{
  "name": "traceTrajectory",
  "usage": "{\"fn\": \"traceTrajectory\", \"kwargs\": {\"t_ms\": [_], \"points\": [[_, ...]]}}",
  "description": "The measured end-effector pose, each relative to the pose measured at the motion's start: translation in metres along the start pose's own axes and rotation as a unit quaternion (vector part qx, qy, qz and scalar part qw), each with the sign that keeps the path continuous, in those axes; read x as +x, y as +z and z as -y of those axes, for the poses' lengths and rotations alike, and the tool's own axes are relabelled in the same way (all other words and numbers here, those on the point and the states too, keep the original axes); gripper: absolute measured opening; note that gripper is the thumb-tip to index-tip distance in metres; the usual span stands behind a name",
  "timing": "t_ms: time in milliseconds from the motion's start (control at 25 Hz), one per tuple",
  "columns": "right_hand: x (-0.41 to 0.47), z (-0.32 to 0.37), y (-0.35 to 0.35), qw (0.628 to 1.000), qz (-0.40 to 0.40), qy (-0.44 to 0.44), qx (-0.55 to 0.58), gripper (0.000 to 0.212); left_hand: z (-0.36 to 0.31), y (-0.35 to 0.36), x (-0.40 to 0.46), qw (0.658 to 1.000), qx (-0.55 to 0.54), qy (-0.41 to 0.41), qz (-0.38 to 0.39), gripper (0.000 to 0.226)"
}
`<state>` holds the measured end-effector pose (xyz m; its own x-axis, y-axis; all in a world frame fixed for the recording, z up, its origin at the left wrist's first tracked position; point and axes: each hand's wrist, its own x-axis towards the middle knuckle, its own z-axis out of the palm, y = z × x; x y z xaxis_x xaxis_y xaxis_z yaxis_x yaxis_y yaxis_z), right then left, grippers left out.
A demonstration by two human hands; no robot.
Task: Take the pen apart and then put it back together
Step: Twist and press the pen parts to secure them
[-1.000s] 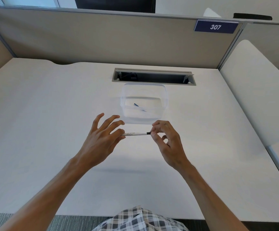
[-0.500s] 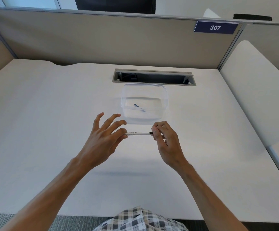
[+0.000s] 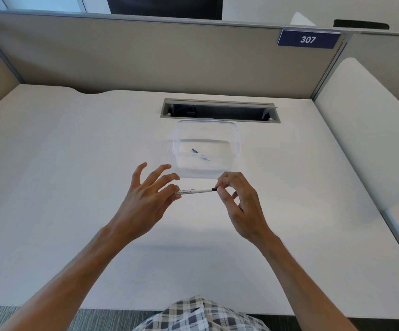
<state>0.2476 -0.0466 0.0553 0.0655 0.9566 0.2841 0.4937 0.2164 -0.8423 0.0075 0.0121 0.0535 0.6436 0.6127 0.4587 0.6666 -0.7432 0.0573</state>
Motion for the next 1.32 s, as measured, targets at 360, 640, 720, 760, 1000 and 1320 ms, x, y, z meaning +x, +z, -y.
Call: {"fn": "traceTrajectory", "kwargs": {"t_ms": [360,640,720,760,1000,1320], "points": [[0.004,-0.001,0.008,1.0,-0.026,0.007,0.004,0.02,-0.005,-0.003,0.008,1.0,-0.029,0.001,-0.011,0.026],[0.008,0.009,0.007,0.998,-0.049,0.02,-0.015,0.027,-0.004,-0.004,0.009,1.0,-0.019,0.002,-0.008,0.026],[0.006,0.011,0.006,0.999,-0.042,0.02,-0.005,0.02,-0.003,-0.004,0.008,1.0,-0.019,0.001,-0.011,0.025],[0.005,0.011,0.004,0.999,-0.036,0.019,0.003,0.014,-0.002,-0.005,0.008,1.0,-0.019,-0.001,-0.012,0.026],[0.001,0.006,-0.002,1.0,-0.016,-0.023,0.009,0.006,-0.001,-0.004,0.007,1.0,-0.022,-0.001,-0.009,0.024],[0.001,0.006,0.002,1.0,-0.007,0.004,-0.007,0.03,-0.004,-0.004,0.008,1.0,-0.014,0.012,-0.01,0.023]]}}
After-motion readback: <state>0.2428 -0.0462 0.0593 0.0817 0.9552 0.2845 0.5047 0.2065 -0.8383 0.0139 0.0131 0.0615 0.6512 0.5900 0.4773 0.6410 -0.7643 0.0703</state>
